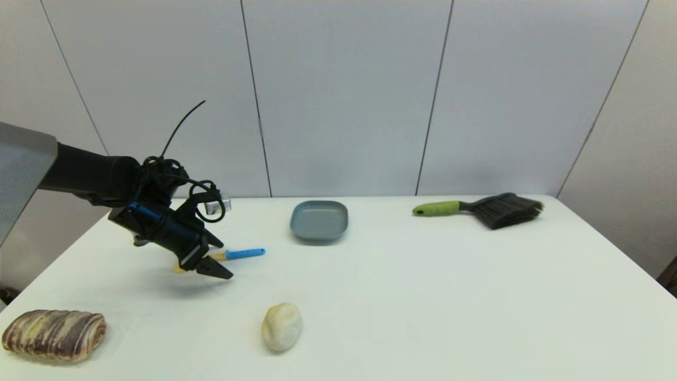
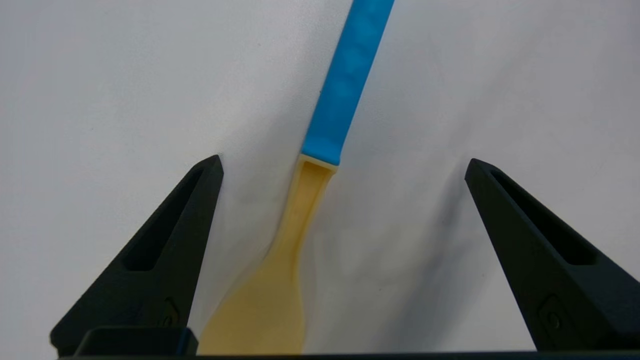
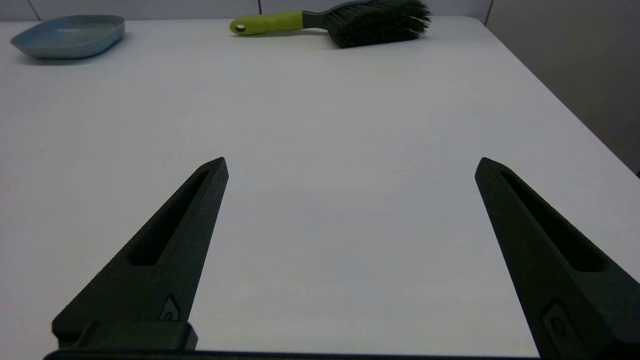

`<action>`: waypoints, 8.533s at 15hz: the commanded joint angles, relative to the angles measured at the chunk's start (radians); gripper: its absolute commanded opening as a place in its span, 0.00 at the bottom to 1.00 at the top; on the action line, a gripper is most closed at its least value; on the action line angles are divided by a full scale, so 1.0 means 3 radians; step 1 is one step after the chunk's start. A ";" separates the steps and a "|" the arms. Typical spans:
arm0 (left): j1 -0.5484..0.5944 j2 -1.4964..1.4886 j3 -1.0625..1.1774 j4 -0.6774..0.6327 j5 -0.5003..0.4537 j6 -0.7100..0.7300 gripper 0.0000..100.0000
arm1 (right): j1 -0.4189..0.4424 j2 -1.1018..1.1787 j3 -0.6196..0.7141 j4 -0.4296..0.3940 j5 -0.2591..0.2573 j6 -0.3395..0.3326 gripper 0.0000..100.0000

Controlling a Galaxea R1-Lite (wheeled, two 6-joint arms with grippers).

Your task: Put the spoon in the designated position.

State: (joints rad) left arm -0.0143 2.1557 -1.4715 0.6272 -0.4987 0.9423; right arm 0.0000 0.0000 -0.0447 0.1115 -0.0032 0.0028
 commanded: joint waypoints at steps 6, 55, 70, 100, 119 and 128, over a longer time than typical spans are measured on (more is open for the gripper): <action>-0.0055 -0.0022 0.0119 -0.0066 0.0246 0.0019 0.00 | 0.0000 0.0005 0.0001 0.0002 0.0000 0.0001 1.00; -0.3343 -0.1280 0.1372 -0.1953 0.2854 -0.5713 0.00 | 0.0000 0.0005 0.0001 0.0002 0.0000 0.0001 1.00; -0.3634 -0.0620 0.1331 -0.1963 0.3212 -0.5805 0.00 | 0.0000 0.0005 0.0001 0.0002 0.0000 0.0001 1.00; -0.1645 -0.1991 0.0247 -0.0168 0.2153 -0.3269 1.00 | 0.0000 0.0005 0.0001 0.0002 0.0000 -0.0004 1.00; -0.0469 -0.5064 0.3785 -0.1953 0.1729 -0.2921 1.00 | 0.0000 0.0005 0.0001 0.0002 0.0000 0.0001 1.00; -0.0045 -0.6357 0.4716 -0.1856 0.1662 -0.2732 1.00 | 0.0000 0.0005 0.0001 0.0002 0.0000 -0.0004 1.00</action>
State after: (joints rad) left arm -0.0409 0.3868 -0.1306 0.0700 0.0000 0.0962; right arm 0.0000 0.0000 -0.0447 0.1115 -0.0032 0.0023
